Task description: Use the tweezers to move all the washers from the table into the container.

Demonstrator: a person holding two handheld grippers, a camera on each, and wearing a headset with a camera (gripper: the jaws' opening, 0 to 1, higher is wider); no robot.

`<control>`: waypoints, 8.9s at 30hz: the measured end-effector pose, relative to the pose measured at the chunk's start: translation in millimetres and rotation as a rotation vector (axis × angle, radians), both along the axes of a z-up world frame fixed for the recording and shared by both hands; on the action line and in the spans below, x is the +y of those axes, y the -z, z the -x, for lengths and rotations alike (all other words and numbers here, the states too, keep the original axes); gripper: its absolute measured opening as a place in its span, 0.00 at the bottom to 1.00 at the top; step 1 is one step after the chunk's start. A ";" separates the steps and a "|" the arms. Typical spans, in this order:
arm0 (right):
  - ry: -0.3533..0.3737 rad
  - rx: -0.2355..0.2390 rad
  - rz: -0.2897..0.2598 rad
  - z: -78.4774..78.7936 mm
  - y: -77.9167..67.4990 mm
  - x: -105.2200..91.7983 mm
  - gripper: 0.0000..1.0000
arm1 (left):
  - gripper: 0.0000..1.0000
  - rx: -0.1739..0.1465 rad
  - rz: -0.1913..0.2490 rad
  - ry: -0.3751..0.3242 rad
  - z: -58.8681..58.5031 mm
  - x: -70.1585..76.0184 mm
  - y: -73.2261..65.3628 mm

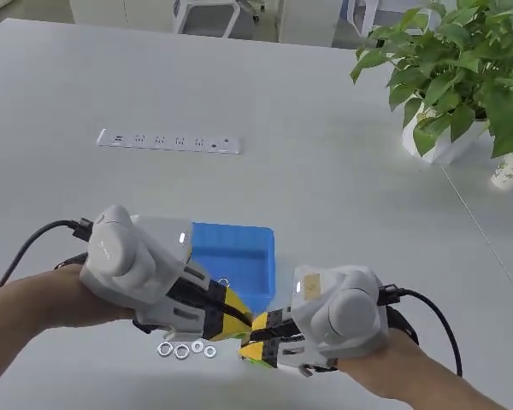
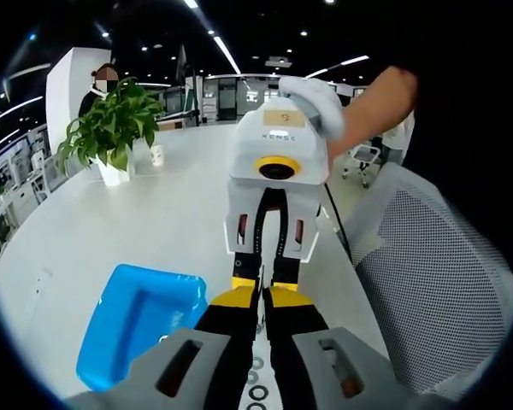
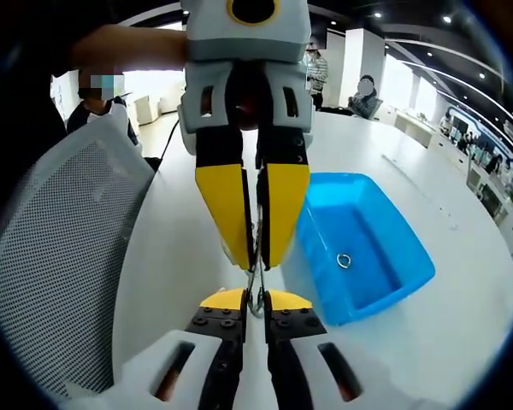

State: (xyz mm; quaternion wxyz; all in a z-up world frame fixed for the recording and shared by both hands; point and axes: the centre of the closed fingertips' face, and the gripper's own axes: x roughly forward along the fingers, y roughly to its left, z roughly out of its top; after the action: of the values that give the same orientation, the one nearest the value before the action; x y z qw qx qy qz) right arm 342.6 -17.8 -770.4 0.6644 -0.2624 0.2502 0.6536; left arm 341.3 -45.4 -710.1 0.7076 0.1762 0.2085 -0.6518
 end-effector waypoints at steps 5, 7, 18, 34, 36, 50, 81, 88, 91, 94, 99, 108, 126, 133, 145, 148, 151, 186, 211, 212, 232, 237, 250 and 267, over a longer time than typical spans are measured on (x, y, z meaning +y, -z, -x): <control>-0.005 -0.006 -0.002 0.0 -0.2 0.2 0.08 | 0.07 0.004 -0.003 -0.005 -0.5 0.7 0.6; -0.005 -0.005 -0.003 -0.1 -0.3 0.4 0.08 | 0.07 0.007 -0.005 -0.008 -0.6 1.3 0.7; 0.006 -0.003 -0.007 -0.3 -0.9 0.7 0.08 | 0.16 0.008 0.002 -0.046 -6.3 14.6 -4.5; 0.017 -0.005 -0.020 -2.8 -12.9 -5.4 0.09 | 0.24 0.013 0.012 -0.124 -6.8 38.6 -9.7; 0.014 -0.007 -0.021 -2.1 -15.8 -6.1 0.09 | 0.26 0.015 0.016 -0.134 -6.8 40.8 -10.3; 0.005 -0.038 -0.036 -10.1 -41.7 -6.0 0.09 | 0.39 0.033 0.050 -0.214 -4.6 54.7 -17.8; 0.002 -0.100 -0.067 -66.9 -56.9 12.1 0.09 | 0.66 0.044 0.094 -0.347 -12.3 87.3 -31.3; -0.002 -0.093 -0.065 -78.3 -44.1 15.6 0.09 | 0.65 0.041 0.093 -0.357 -15.7 92.4 -31.8; -0.008 -0.090 -0.058 -81.6 -38.4 15.7 0.09 | 0.65 0.043 0.094 -0.359 -17.7 93.1 -32.0; -0.012 -0.084 -0.052 -84.0 -32.6 16.8 0.09 | 0.65 0.042 0.094 -0.361 -21.0 93.8 -32.2; -0.019 -0.080 -0.048 -86.7 -26.3 20.1 0.09 | 0.65 0.041 0.095 -0.359 -27.1 92.4 -32.6; -0.025 -0.069 -0.027 -92.4 -12.2 23.9 0.09 | 0.62 0.039 0.097 -0.348 -37.1 86.8 -32.3; -0.032 -0.051 -0.021 -95.8 -6.1 27.2 0.09 | 0.35 -0.024 0.081 -0.268 -76.6 60.8 -36.2; -0.038 -0.053 -0.012 -95.3 -6.1 26.2 0.09 | 0.22 -0.056 0.052 -0.201 -85.0 45.9 -31.2; -0.046 -0.056 -0.005 -94.0 -6.0 26.6 0.09 | 0.11 -0.078 0.004 -0.129 -90.0 32.6 -21.1; -0.050 -0.057 -0.004 -94.0 -5.7 26.6 0.09 | 0.08 -0.079 -0.001 -0.122 -90.1 32.1 -19.7; -0.053 -0.059 -0.002 -93.9 -5.6 26.7 0.09 | 0.08 -0.081 -0.007 -0.121 -91.3 32.3 -18.6; 0.016 -0.039 -0.051 -91.5 -34.1 17.1 0.24 | 0.05 -0.101 -0.016 -0.119 -93.8 29.9 -18.6; 0.183 -0.070 -0.078 -77.2 -65.8 -21.2 0.47 | 0.05 -0.133 -0.002 -0.163 -90.7 39.2 -50.2; 0.189 -0.069 -0.080 -77.1 -66.4 -22.4 0.48 | 0.05 -0.131 -0.005 -0.164 -89.6 40.1 -51.8; 0.301 -0.046 -0.100 -59.2 -67.0 -46.2 0.62 | 0.05 -0.122 -0.022 -0.147 -59.1 52.0 -72.3; 0.305 -0.047 -0.102 -51.9 -66.2 -48.5 0.62 | 0.05 -0.121 -0.018 -0.144 -50.6 53.7 -75.0; 0.290 -0.039 -0.100 -38.4 -61.0 -46.0 0.62 | 0.05 -0.119 -0.013 -0.122 -28.7 55.7 -72.4; 0.269 -0.025 -0.094 -27.3 -52.7 -42.5 0.62 | 0.05 -0.103 0.023 -0.096 -10.7 51.9 -60.2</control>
State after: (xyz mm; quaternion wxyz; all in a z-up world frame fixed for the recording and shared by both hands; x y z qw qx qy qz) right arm 369.8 -60.3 -717.7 0.7606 -0.2034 0.2437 0.5664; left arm 352.0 6.4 -649.9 0.7496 0.1912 0.1727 -0.6097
